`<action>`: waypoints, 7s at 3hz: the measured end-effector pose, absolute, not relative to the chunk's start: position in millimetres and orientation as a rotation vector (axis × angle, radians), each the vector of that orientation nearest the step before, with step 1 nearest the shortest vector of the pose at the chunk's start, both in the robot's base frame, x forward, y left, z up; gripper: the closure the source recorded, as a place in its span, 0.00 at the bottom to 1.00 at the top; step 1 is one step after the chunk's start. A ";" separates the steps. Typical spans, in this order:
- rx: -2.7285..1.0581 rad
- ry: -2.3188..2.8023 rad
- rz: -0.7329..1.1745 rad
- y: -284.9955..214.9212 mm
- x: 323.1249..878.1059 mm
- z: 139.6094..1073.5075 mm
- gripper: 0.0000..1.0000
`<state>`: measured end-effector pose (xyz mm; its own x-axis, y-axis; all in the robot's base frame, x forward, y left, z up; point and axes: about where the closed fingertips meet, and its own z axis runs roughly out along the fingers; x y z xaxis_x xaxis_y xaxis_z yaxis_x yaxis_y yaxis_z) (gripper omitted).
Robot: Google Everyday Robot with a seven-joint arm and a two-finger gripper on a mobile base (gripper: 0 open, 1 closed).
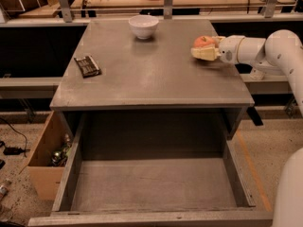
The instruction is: Place apple into top drawer
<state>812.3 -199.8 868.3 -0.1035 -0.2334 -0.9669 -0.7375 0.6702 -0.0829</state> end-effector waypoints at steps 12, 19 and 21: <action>-1.296 1.700 0.691 -80.5 461.2 707.1 1.00; -1.497 1.717 0.720 69.9 438.7 617.3 0.38; -1.501 1.714 0.724 72.0 437.5 617.0 0.00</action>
Offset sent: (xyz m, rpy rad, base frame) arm -0.1314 0.0141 0.0154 -0.0824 -0.0523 0.0969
